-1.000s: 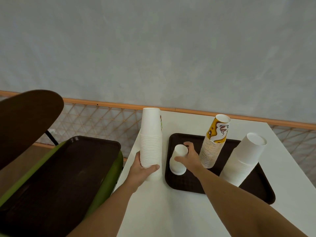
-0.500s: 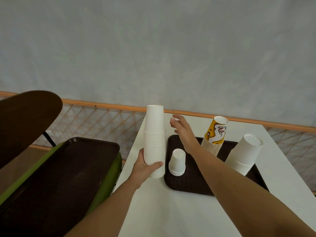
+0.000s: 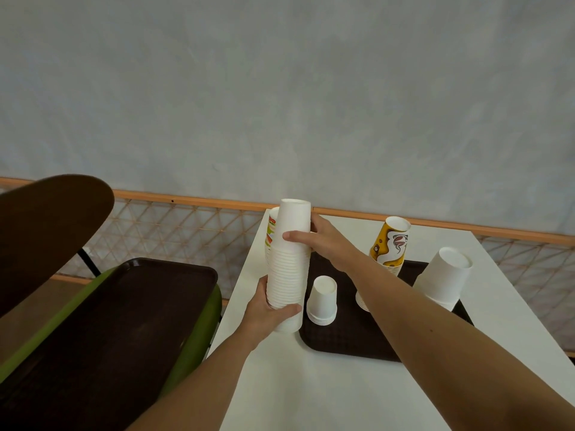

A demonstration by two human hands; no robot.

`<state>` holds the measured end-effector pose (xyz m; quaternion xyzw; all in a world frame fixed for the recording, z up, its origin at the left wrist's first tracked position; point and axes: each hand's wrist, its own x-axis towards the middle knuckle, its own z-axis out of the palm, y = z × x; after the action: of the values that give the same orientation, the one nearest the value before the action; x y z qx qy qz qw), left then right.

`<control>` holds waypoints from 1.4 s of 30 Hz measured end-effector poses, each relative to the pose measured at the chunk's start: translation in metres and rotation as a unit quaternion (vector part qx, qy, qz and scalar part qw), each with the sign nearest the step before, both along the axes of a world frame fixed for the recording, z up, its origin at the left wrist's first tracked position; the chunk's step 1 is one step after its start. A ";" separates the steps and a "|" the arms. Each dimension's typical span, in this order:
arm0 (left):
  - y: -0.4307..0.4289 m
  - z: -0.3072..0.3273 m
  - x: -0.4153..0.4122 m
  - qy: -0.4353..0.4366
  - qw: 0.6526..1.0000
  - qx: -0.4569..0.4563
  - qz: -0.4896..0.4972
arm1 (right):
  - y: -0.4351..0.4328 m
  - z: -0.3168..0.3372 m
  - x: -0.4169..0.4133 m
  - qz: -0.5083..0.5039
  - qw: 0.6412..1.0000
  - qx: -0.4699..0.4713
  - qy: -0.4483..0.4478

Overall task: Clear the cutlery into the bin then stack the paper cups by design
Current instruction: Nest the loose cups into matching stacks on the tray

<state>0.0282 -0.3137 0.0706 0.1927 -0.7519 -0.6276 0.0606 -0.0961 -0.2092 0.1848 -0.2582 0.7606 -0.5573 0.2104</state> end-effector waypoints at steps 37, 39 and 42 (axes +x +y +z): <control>-0.006 -0.017 0.018 -0.024 0.999 0.024 0.028 | 0.041 -0.024 -0.015 -0.215 0.977 -0.007 0.010; -0.006 -0.015 0.016 -0.021 0.999 0.021 0.030 | 0.044 -0.038 -0.013 -0.204 0.979 0.019 0.015; -0.008 -0.012 0.015 -0.019 0.999 0.019 0.034 | 0.045 -0.053 -0.013 -0.180 0.982 0.050 0.021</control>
<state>0.0434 -0.3214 0.0586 0.2312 -0.7340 -0.6353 0.0643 -0.1092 -0.1640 0.1320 -0.1177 0.8255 -0.5422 0.1031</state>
